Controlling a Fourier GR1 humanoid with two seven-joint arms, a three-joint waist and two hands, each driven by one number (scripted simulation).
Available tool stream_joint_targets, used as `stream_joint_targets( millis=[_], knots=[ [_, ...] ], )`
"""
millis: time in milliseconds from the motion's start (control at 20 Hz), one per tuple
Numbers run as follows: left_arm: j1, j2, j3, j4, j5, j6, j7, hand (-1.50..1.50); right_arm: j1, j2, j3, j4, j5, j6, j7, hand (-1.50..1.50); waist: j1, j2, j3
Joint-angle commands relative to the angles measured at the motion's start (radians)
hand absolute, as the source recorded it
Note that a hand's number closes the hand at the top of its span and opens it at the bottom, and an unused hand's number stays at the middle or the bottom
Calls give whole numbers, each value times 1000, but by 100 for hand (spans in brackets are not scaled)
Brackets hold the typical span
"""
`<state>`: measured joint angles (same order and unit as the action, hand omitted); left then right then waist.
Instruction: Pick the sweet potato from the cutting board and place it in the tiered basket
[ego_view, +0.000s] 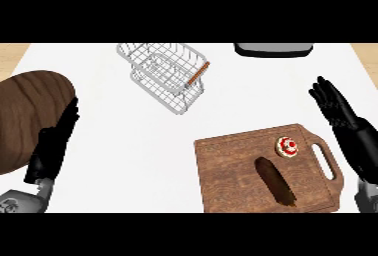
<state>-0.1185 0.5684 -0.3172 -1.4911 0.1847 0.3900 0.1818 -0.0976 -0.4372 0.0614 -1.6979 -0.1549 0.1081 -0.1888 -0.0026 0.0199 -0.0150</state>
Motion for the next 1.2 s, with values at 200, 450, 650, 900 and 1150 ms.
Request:
stream_joint_targets(
  millis=[200,450,650,900,1150],
  knots=[
    [113,-114,14,17,35,50,-71,0,-34,-100,21,-270,328,-158,41,150,-11,-33,10],
    [194,-175,2,50,61,53,-126,0,66,88,-202,-265,349,-504,161,-150,-49,-34,12],
    [205,-234,-4,68,51,41,-200,0,348,155,-118,-489,393,-487,-8,-150,-21,-25,15],
    [228,-258,-15,82,44,35,-223,0,537,69,-9,-704,591,-388,200,-150,-27,-26,12],
    [202,-240,-3,76,32,39,-213,0,666,-64,32,-735,797,-246,396,-150,-27,-21,7]
  ],
)
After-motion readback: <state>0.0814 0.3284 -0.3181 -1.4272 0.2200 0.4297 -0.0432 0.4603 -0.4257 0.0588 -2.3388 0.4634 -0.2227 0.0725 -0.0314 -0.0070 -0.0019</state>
